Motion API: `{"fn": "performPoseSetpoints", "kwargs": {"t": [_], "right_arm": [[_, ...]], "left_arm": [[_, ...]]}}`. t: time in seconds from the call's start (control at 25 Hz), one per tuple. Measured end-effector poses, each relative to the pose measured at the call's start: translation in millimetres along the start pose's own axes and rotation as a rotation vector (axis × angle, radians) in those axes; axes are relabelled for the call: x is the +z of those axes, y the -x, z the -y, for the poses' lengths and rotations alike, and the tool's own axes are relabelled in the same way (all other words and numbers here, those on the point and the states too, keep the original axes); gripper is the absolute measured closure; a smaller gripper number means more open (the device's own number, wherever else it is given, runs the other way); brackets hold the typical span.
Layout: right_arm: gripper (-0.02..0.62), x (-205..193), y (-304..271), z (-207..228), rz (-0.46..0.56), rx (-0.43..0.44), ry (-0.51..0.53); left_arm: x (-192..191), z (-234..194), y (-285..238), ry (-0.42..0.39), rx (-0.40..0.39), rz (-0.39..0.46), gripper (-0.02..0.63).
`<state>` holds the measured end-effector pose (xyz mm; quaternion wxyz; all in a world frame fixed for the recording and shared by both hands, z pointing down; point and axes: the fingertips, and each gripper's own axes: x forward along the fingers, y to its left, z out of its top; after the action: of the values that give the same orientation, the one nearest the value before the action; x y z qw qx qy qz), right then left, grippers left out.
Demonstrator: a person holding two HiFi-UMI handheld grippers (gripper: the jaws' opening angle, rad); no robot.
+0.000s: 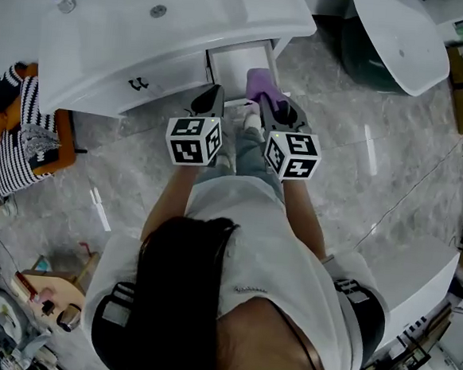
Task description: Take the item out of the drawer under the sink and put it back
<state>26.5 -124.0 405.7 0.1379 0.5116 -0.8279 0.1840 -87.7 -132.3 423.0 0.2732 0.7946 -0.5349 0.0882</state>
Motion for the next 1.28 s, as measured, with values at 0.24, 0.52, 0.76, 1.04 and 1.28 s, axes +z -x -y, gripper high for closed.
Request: {"fn": "performPoseSetpoints", "kwargs": {"t": [0.24, 0.52, 0.76, 1.04, 1.28], "right_arm": [[0.508, 0.1, -25.4, 19.4, -0.035, 0.013, 0.007], [0.508, -4.4, -55.3, 38.1, -0.088, 0.045, 0.011], [0.508, -10.7, -81.8, 49.6, -0.139, 0.074, 0.015], [0.508, -31.5, -108.9, 54.4, -0.203, 0.109, 0.005], [0.508, -51.5, -132.2, 56.0, -0.259, 0.135, -0.008]], "left_arm": [[3.2, -3.0, -22.9, 0.01, 0.024, -0.012, 0.6], [-1.4, -9.1, -51.3, 0.027, 0.056, -0.055, 0.6], [-2.6, -14.8, -76.8, 0.037, 0.066, -0.086, 0.6], [-12.3, -30.0, -97.2, 0.049, 0.09, -0.123, 0.6], [-32.5, -41.8, -111.2, 0.08, 0.097, -0.154, 0.6]]}}
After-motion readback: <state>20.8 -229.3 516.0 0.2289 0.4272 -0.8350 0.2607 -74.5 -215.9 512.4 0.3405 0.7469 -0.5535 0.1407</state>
